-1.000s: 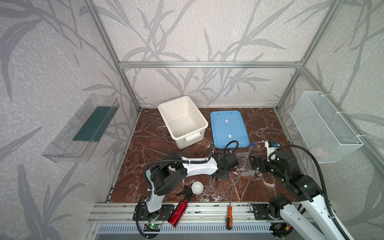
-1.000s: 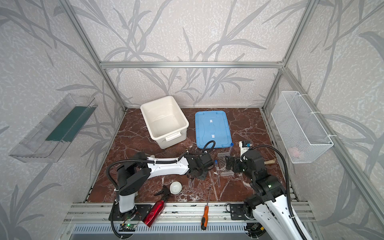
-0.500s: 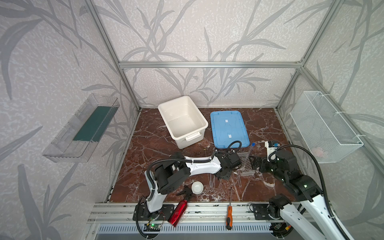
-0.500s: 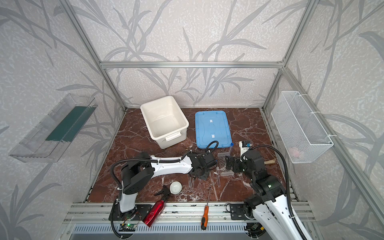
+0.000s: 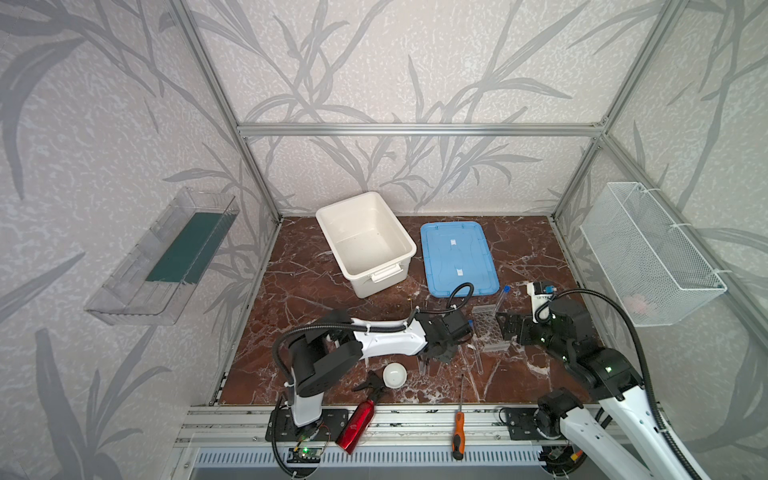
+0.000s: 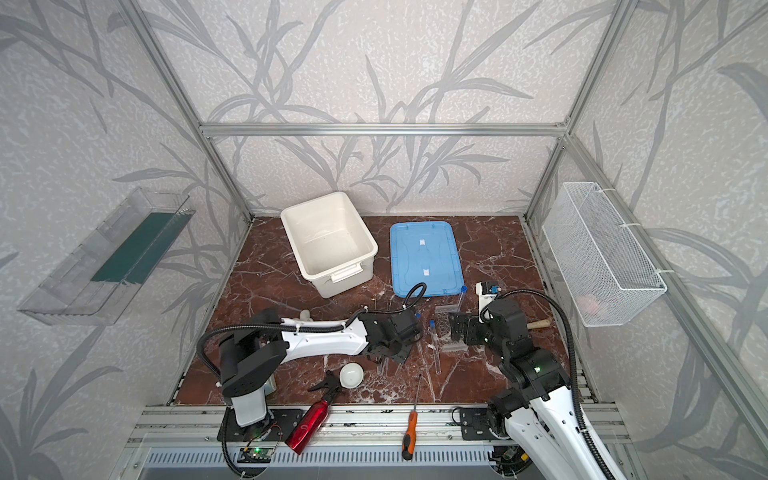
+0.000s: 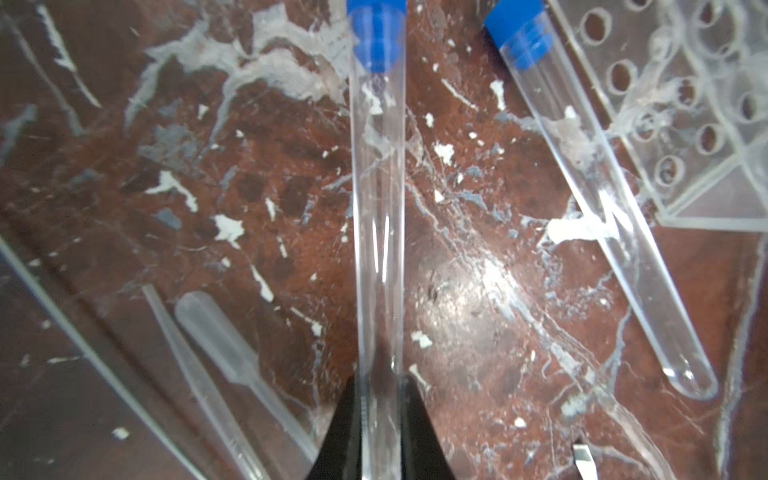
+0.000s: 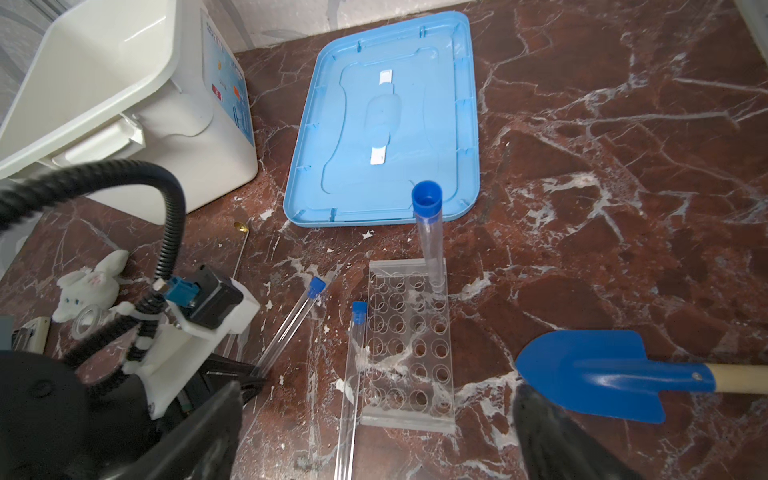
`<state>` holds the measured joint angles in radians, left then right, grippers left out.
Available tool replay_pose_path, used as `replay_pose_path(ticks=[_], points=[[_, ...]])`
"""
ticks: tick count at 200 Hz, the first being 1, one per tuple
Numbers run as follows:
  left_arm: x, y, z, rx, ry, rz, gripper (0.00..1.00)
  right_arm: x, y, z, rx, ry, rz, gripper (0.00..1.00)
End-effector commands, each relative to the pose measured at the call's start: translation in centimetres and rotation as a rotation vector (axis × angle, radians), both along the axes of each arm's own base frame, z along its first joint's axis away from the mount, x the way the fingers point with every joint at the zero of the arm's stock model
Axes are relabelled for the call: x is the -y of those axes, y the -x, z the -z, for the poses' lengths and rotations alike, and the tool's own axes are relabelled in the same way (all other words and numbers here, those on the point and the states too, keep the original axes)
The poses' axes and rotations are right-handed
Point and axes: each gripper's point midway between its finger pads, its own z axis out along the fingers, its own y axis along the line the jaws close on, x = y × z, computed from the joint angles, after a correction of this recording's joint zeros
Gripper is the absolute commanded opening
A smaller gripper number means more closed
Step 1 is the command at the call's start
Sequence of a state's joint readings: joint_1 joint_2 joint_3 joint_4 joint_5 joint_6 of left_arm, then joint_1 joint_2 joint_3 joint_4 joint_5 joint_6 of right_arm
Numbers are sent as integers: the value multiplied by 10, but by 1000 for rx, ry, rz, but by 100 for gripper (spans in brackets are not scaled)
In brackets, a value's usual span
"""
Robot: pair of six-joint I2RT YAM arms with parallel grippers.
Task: Organize the chemistry lab equipment
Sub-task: 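Lift the test tube with the left gripper toward the right gripper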
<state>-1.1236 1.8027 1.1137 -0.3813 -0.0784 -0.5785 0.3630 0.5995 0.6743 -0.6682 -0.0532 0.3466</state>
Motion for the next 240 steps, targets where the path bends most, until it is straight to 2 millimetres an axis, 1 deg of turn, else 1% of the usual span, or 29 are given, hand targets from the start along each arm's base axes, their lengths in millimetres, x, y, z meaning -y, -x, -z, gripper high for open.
replay_pose_path(ticks=[1, 16, 29, 49, 59, 88, 105, 133, 161, 195, 226, 240], points=[[18, -15, -42, 141, 156, 33, 13, -29, 4, -23, -25, -112, -120, 99], [20, -15, -56, 182, 229, 48, 13, -47, 7, -30, -73, -181, -197, 100], [21, -15, -67, 219, 297, 52, 14, -62, 8, -31, -133, -228, -253, 90], [17, -14, -76, 253, 374, 31, 14, -78, 6, -30, -221, -271, -311, 87], [17, -13, -79, 262, 394, 33, 14, -82, 1, -29, -223, -278, -315, 86], [18, -8, -91, 299, 471, 50, 14, -94, -24, -27, -187, -317, -304, 85], [16, -8, -95, 316, 489, 55, 14, -101, -39, -26, -175, -346, -299, 79], [15, -6, -99, 329, 505, 59, 14, -109, -55, -20, -170, -366, -290, 65], [17, -6, -103, 333, 521, 56, 14, -112, -64, -14, -169, -373, -282, 58], [19, -4, -106, 336, 534, 59, 14, -114, -67, -8, -177, -382, -277, 45], [20, -3, -104, 333, 529, 60, 14, -115, -66, -4, -191, -379, -278, 34], [20, -4, -103, 331, 525, 56, 14, -114, -66, -3, -188, -376, -278, 31]])
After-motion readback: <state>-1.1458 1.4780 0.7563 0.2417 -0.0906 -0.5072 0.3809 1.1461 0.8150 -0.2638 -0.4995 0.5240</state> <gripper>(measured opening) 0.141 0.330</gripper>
